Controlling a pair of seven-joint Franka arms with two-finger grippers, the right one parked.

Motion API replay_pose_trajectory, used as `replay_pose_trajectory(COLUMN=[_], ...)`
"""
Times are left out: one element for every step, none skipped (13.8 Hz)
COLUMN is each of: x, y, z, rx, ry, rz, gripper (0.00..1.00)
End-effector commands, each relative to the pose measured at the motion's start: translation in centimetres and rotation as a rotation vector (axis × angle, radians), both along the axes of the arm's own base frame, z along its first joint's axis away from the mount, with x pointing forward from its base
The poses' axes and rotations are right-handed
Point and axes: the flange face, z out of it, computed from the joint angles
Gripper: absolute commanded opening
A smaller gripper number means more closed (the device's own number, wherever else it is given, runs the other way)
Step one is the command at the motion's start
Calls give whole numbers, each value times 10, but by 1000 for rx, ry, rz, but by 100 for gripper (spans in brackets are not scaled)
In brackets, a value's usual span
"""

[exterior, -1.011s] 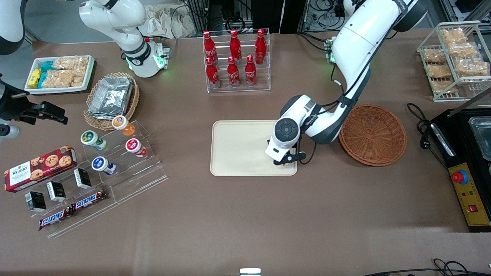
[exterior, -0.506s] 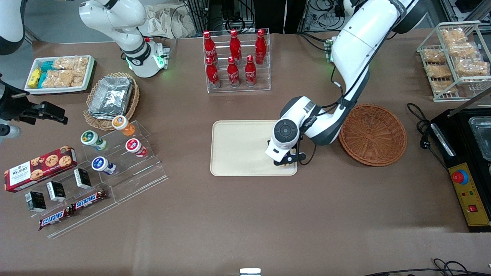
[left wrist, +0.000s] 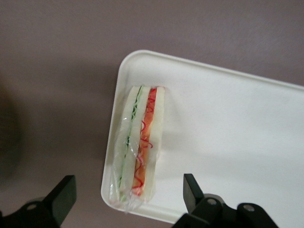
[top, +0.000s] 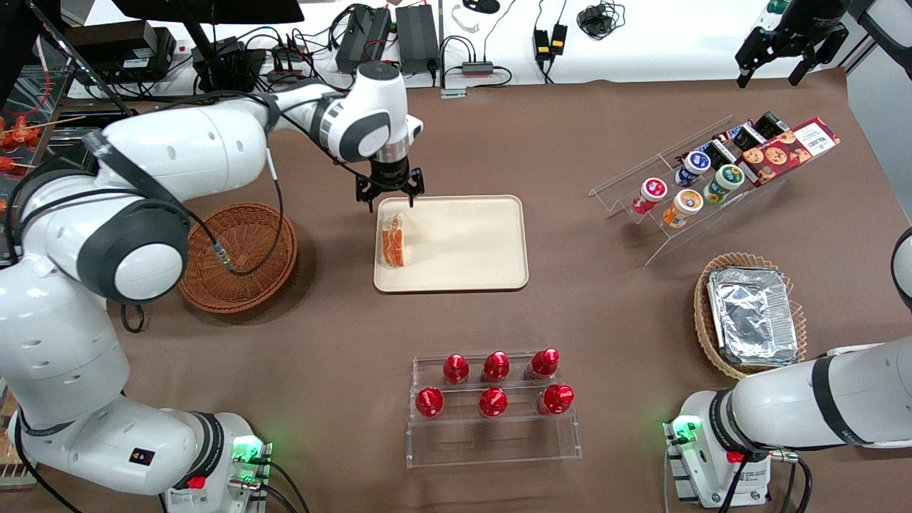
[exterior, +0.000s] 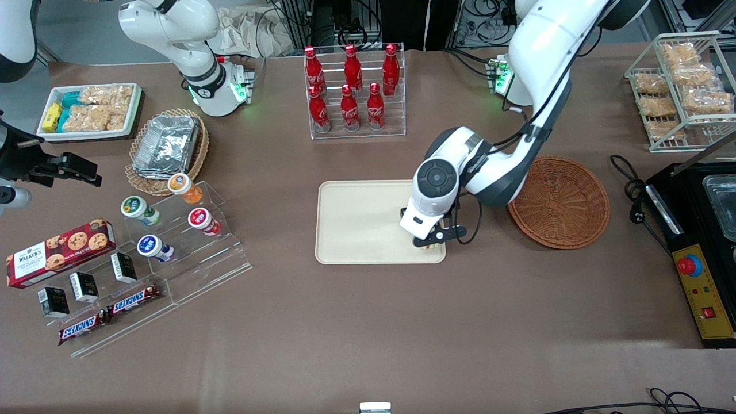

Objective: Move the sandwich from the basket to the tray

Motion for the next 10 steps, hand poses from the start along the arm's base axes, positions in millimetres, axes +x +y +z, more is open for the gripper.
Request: replay_pose_trajectory(x=[8,13,17,21,28,32,36,40,43,46], y=[39,58,80,105,135,162,190,217,243,266], z=[45,57,68,80,90,103,114,124,132,140], rx=[-4,8,14,22,18,10,3,-7,-18,-29], ry=[14,30,46,65,77,81,88,89,93,84], rz=[48,25,-10,-50,-86,-125,-166,-202,-232,-263], gripper=[100,100,100,100,100,100,100,100,100,100])
